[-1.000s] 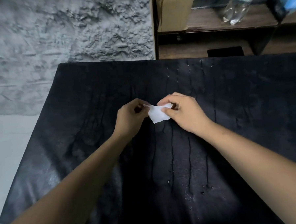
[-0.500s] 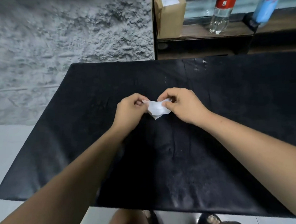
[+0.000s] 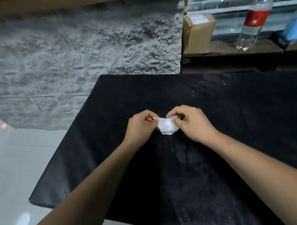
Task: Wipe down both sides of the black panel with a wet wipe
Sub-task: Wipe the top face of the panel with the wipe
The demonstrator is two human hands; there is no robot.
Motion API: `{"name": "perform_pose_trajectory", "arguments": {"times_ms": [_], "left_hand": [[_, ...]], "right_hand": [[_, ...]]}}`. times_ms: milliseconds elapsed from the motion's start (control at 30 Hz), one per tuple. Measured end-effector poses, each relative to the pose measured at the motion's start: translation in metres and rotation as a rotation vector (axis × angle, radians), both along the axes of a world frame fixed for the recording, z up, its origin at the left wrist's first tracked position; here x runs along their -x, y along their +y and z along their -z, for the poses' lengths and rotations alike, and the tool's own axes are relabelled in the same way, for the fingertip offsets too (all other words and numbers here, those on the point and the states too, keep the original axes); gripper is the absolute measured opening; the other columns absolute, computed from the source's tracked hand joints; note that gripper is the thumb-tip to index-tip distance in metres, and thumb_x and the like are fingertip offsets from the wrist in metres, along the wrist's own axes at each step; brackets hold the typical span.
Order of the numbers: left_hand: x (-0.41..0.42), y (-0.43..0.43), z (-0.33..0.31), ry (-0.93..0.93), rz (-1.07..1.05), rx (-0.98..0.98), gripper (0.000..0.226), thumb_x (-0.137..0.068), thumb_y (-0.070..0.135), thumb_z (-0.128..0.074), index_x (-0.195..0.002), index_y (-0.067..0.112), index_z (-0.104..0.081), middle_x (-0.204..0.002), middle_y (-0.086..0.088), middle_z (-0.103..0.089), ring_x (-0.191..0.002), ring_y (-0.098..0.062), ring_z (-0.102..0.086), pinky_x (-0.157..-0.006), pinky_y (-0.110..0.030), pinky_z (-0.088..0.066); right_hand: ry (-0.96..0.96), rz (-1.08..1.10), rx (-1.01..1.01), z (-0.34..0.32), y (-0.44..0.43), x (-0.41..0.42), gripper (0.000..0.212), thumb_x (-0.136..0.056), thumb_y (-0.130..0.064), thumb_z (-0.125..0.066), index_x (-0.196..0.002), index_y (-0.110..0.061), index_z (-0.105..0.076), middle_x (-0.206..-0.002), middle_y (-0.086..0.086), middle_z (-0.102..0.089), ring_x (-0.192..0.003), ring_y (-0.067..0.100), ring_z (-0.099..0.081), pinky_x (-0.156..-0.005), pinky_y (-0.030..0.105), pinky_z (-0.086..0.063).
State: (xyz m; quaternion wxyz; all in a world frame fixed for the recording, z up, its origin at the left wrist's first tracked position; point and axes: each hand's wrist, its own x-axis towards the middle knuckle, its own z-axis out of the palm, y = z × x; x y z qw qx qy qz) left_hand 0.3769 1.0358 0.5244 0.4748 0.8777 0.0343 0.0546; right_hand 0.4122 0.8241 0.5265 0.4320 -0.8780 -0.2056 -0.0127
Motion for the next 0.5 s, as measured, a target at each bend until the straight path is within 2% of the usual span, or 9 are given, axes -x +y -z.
{"name": "perform_pose_trajectory", "arguments": {"times_ms": [133,233,367,500], "left_hand": [[-0.005,0.031,-0.014,-0.004,-0.03,-0.033,0.012,-0.091,0.026,-0.071,-0.086,0.036,-0.074,-0.08,0.011,-0.074,-0.076,-0.006,-0.07,-0.07,-0.021,-0.058],[0.005,0.053,-0.023,-0.026,-0.044,-0.067,0.012,-0.089,0.026,-0.071,-0.085,0.037,-0.074,-0.078,0.009,-0.074,-0.075,-0.007,-0.07,-0.072,-0.024,-0.058],[0.012,0.073,-0.027,-0.039,-0.063,-0.077,0.013,-0.088,0.026,-0.073,-0.083,0.038,-0.074,-0.077,0.012,-0.072,-0.072,-0.003,-0.067,-0.065,-0.016,-0.051],[-0.006,0.089,-0.022,-0.051,-0.086,-0.071,0.012,-0.087,0.028,-0.074,-0.082,0.039,-0.074,-0.076,0.013,-0.071,-0.066,0.001,-0.062,-0.061,-0.01,-0.045]], "right_hand": [[-0.031,-0.039,0.016,-0.009,0.028,-0.01,0.031,-0.091,-0.009,-0.066,-0.095,-0.038,-0.077,-0.091,-0.012,-0.067,-0.088,0.004,-0.062,-0.071,0.007,-0.04],[-0.045,-0.074,0.051,-0.013,0.047,0.0,0.03,-0.092,-0.009,-0.066,-0.097,-0.036,-0.078,-0.093,-0.011,-0.066,-0.087,0.003,-0.062,-0.072,0.007,-0.04],[-0.052,-0.1,0.071,-0.017,0.069,0.009,0.027,-0.095,-0.012,-0.066,-0.099,-0.035,-0.079,-0.092,-0.013,-0.065,-0.087,0.002,-0.062,-0.074,0.01,-0.041],[-0.084,-0.07,0.067,-0.009,0.088,-0.007,0.021,-0.095,-0.017,-0.068,-0.099,-0.034,-0.078,-0.092,-0.015,-0.064,-0.088,-0.002,-0.061,-0.071,0.007,-0.04]]}}
